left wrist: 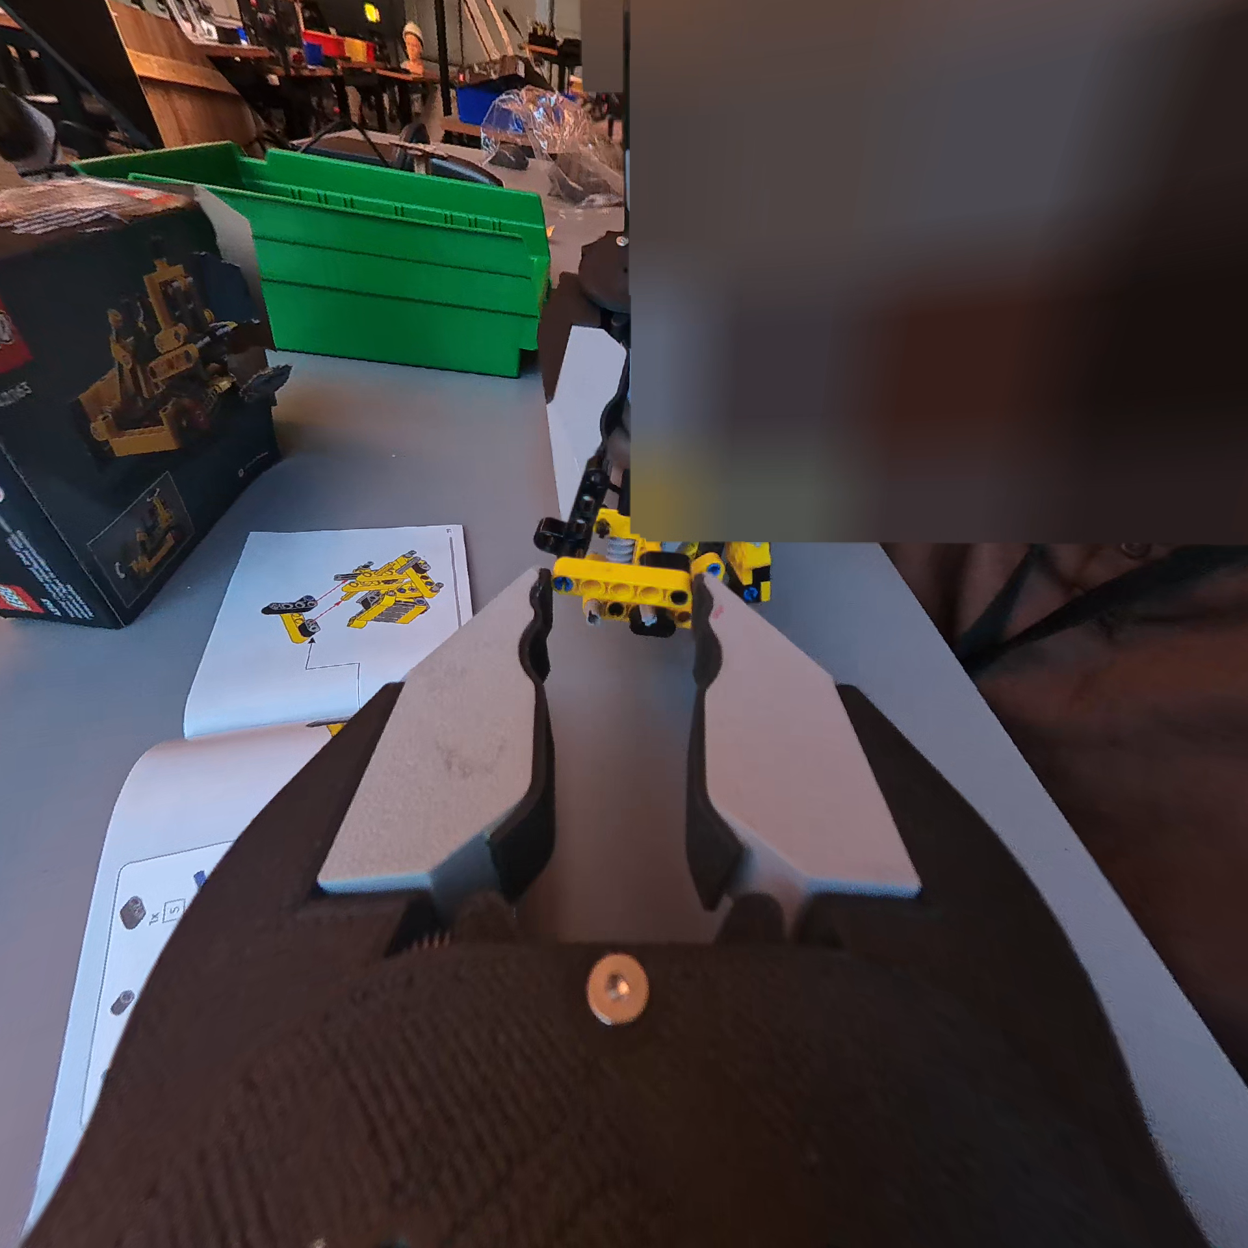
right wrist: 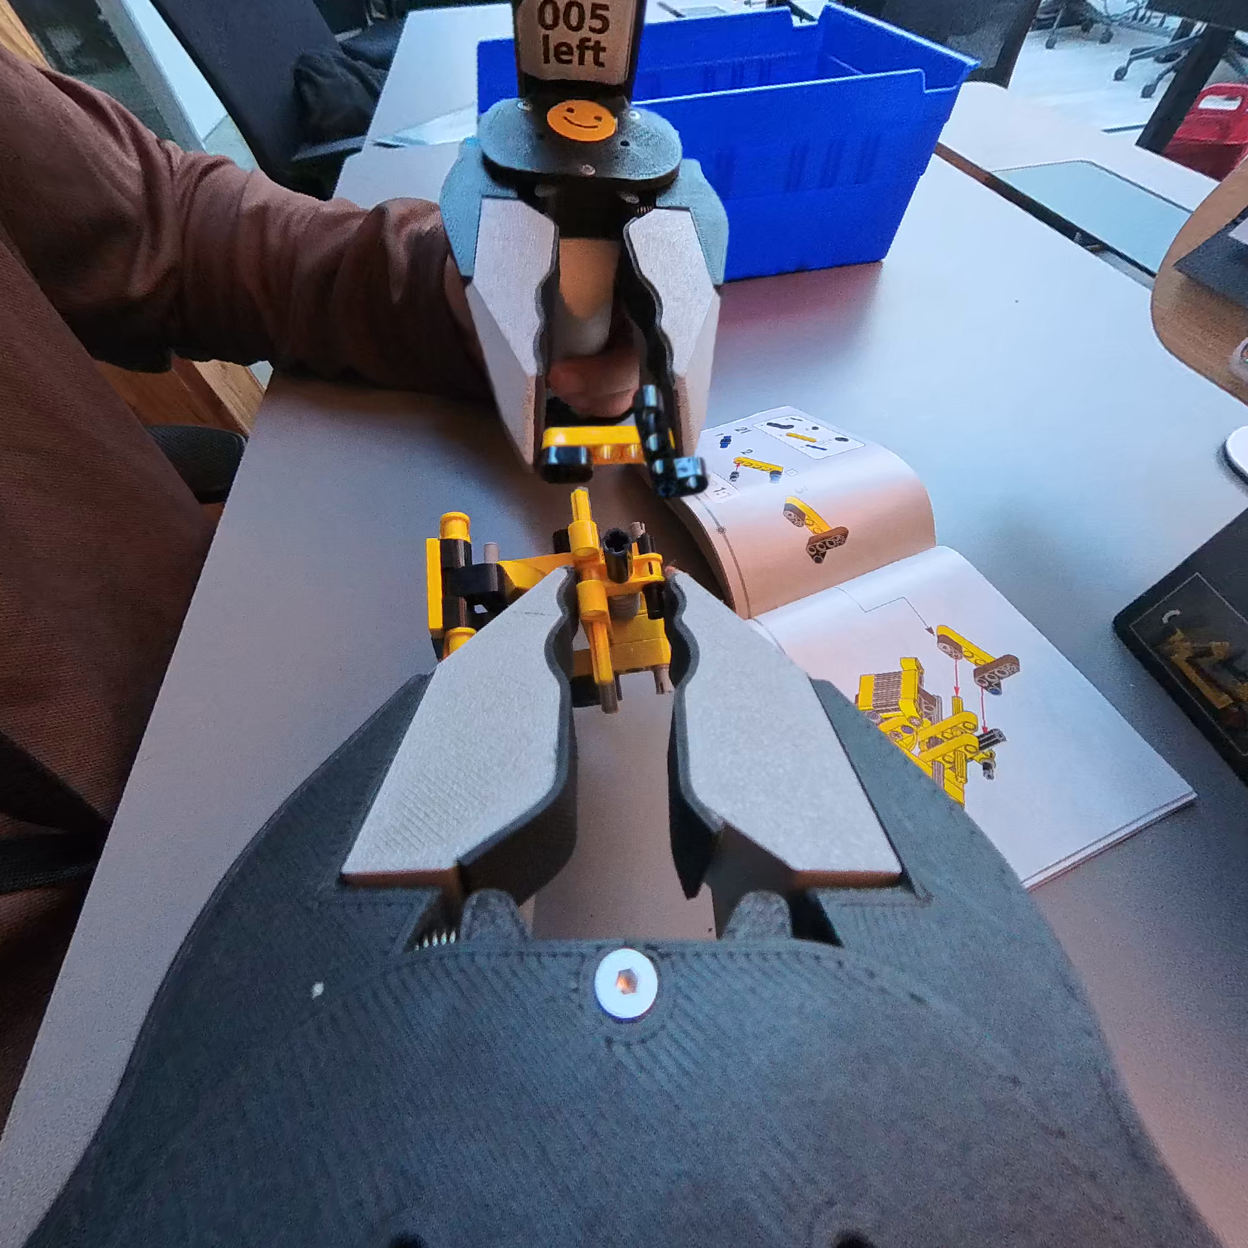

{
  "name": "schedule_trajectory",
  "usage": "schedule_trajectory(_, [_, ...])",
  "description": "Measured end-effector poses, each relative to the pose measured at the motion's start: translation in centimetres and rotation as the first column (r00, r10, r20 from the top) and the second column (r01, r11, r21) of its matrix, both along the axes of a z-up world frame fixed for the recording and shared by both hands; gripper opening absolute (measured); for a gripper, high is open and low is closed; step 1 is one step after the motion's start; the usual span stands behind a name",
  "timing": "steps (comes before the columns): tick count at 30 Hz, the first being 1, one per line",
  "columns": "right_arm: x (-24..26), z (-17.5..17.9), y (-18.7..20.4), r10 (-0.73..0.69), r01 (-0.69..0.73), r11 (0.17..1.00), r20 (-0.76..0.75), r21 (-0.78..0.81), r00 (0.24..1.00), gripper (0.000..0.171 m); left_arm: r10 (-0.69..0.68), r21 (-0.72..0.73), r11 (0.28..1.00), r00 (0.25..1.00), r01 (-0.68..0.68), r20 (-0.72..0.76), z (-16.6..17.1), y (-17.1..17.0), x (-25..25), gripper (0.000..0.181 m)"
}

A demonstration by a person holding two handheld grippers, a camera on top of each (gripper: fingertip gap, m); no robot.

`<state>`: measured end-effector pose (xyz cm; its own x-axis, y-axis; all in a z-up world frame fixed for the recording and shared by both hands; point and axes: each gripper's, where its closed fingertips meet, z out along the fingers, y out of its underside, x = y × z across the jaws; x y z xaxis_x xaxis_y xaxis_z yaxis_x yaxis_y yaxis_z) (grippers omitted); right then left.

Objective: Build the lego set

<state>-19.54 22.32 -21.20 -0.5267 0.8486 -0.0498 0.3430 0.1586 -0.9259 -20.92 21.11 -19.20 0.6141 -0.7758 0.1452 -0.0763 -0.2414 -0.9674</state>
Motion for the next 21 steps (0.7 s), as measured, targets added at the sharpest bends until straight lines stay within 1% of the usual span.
schedule_trajectory(4, [0.0, 0.0, -0.1, 0.000, 0.000, 1.000, -0.002, 0.000, 1.000, 0.021, -0.002, 0.009, 1.000, 0.998, 0.002, -0.063, -0.6, -0.1, 0.5, 0.039])
schedule_trajectory(10, [0.0, -0.2, -0.3, 0.008, -0.008, 1.000, 0.003, -0.001, 1.000, 0.021, 0.000, 0.006, 1.000, 0.999, 0.001, -0.040, -0.4, 0.0, 0.5, 0.039])
schedule_trajectory(14, [0.0, -0.4, -0.2, 0.005, -0.005, 1.000, 0.016, -0.006, 1.000, 0.021, 0.009, -0.002, 1.000, 0.998, -0.009, -0.063, -0.7, 0.2, 0.6, 0.039])
schedule_trajectory(21, [0.0, -1.1, 0.1, 0.005, -0.004, 1.000, 0.054, -0.016, 0.999, 0.021, 0.065, -0.043, 0.997, 0.997, -0.067, -0.052, -1.0, 0.7, 0.7, 0.039])
